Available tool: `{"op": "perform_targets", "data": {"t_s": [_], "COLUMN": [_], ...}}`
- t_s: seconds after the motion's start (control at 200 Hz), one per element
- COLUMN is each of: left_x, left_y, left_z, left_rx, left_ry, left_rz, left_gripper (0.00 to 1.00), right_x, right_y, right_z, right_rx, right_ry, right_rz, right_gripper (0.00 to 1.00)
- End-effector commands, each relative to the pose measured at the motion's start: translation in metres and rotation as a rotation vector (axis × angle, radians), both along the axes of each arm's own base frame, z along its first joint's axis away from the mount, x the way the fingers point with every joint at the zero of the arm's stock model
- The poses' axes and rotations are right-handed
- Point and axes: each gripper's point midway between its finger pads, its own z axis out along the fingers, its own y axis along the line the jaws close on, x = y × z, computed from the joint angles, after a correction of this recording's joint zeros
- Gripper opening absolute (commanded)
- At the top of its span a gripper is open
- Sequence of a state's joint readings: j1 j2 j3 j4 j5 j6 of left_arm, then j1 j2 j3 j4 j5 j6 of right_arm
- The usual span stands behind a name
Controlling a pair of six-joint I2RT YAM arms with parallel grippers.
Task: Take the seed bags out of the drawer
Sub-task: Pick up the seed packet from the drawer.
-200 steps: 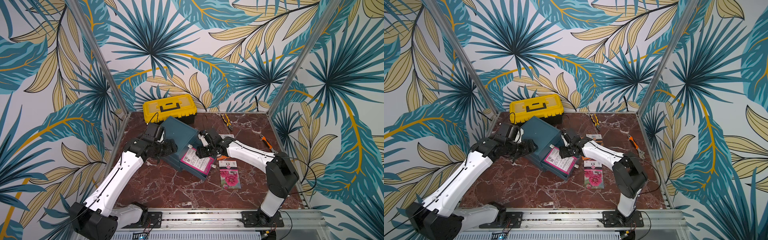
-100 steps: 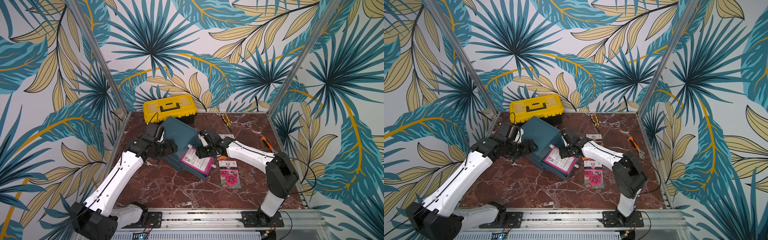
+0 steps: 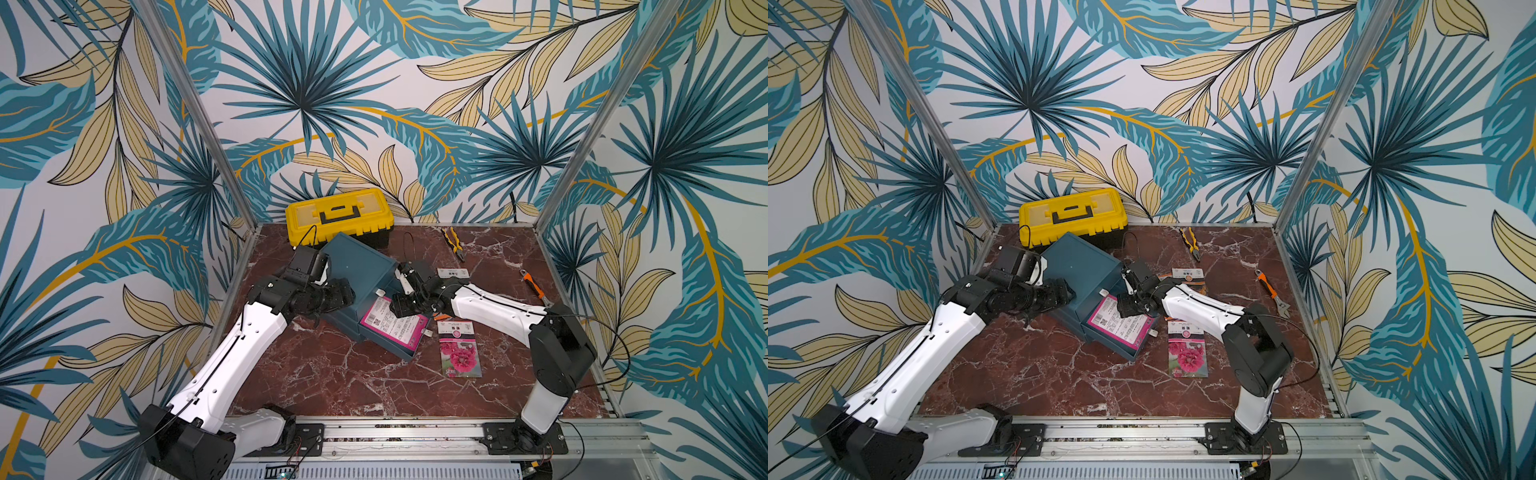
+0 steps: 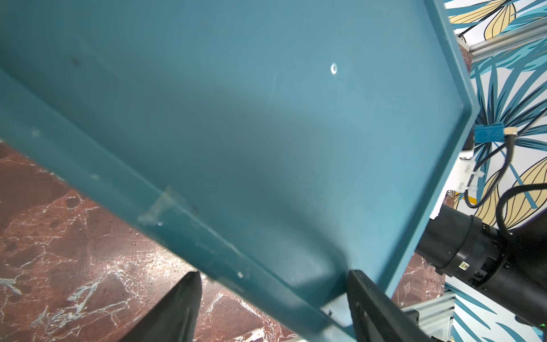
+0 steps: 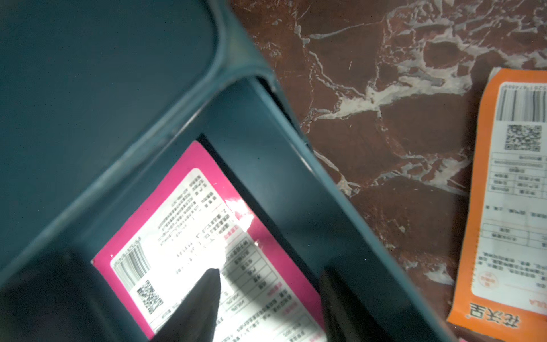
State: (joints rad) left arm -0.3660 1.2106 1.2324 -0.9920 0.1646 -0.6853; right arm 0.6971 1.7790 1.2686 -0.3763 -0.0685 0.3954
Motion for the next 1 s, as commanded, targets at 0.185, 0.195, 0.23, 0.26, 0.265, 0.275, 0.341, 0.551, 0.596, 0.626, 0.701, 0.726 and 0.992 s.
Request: {"op": "perform_targets", "data": {"t_s": [0.185,0.195,0.23,0.26,0.265,0.275,0.341,0.551,0.596,0.626,0.701,0.726,0.992], "left_x": [-0.008,-0.008,-0.008,-0.008,-0.008,-0.008,-0.007,-0.008,-0.008,-0.007,-0.008,-0.008,-0.007], "left_y": [0.004,0.004,0.004,0.004,0.004,0.004,0.004,0.004,0.004,0.004,0.004,0.004,0.003], "left_z": [-0.003,-0.003,-0.003,-0.003,-0.003,-0.003,-0.003,-0.003,-0.003,-0.003,-0.003,-0.003,-0.002], "left_rx": [0.024,0.024,0.024,0.025,0.025,0.025,0.025,0.024,0.024,0.024,0.023,0.023,0.02], "left_ry": [0.017,0.017,0.017,0.018,0.017,0.017,0.016,0.018,0.019,0.018,0.018,0.019,0.017], "left_rz": [-0.006,-0.006,-0.006,-0.006,-0.006,-0.007,-0.007,-0.008,-0.007,-0.006,-0.008,-0.007,-0.007], "left_gripper": [0.81,0.81,0.81,0.81,0.81,0.81,0.81,0.81,0.81,0.81,0.81,0.81,0.81], "right_x": [-0.026,-0.027,-0.027,-0.028,-0.028,-0.028,-0.029,-0.034,-0.035,-0.035,-0.036,-0.037,-0.035], "right_y": [0.007,0.008,0.009,0.009,0.01,0.01,0.011,0.012,0.012,0.011,0.011,0.011,0.004], "right_z": [-0.016,-0.016,-0.015,-0.014,-0.014,-0.014,-0.012,-0.01,-0.009,-0.008,-0.004,-0.003,0.01], "right_rx": [0.02,0.021,0.03,0.035,0.036,0.037,0.047,0.059,0.06,0.061,0.066,0.068,0.032], "right_ry": [0.091,0.093,0.094,0.095,0.095,0.096,0.096,0.101,0.101,0.098,0.094,0.093,0.056], "right_rz": [0.02,0.02,0.022,0.022,0.022,0.021,0.021,0.028,0.03,0.032,0.036,0.039,0.045], "right_gripper": [0.46,0.45,0.43,0.41,0.41,0.4,0.38,0.35,0.35,0.35,0.34,0.34,0.52]}}
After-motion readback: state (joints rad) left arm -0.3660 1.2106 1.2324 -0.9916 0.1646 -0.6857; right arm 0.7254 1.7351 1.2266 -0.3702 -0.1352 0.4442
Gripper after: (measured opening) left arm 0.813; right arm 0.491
